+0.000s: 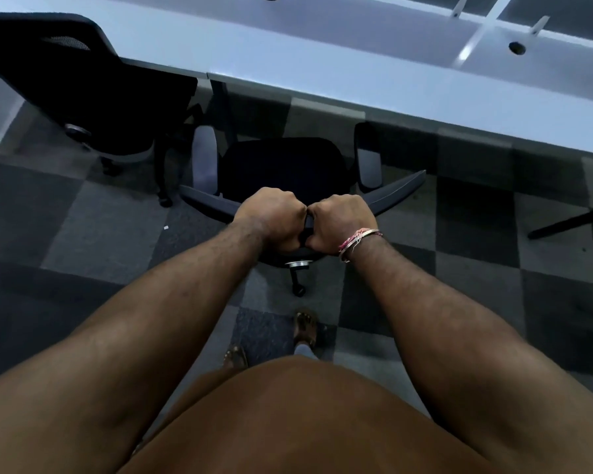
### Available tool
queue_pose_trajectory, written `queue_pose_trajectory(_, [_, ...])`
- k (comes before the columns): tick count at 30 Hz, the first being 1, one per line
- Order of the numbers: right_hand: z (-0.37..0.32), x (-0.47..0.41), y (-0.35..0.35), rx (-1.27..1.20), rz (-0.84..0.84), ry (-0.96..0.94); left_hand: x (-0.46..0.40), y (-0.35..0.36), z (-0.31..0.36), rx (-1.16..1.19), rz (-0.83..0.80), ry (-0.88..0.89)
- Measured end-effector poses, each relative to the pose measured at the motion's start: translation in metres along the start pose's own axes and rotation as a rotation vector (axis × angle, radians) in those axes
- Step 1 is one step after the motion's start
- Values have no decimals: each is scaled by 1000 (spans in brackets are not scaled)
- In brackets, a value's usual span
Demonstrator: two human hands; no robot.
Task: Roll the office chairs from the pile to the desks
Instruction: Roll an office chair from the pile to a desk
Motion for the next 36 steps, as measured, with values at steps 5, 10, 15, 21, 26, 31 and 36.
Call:
queue_pose_trajectory(5, [-22,16,0,-4,9,91,20,7,-3,-31,-19,81])
queue_pose_trajectory(10, [-31,14,-4,-19,46,159,20,6,-13,-69,-23,157])
queue_pose_trajectory(15, [-29,-4,-9,4,69,149,8,3,-28,-81,-34,190])
queue_pose_trajectory(21, [-19,-27,-12,8,118,136,-9,-5,-42,-74,-27,226])
queue_pose_trajectory(26, [-6,-46,-10,-9,135,132,-29,-5,-53,-85,-25,230])
queue_pose_trajectory(31, [25,-87,-12,4,121,150,-74,-17,-78,-87,-33,176])
queue_pose_trajectory(36, [66,-130,-11,6,93,134,-122,-34,-96,-3,46,88])
Point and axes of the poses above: each hand's wrist, its own x-axis away from the middle knuckle, its own y-axis out of the palm, z = x × y, the point moved 9 cm from there along -x, towards the middle knuckle, and after that the axes turned 11 degrees about y, right-handed, at the moved point
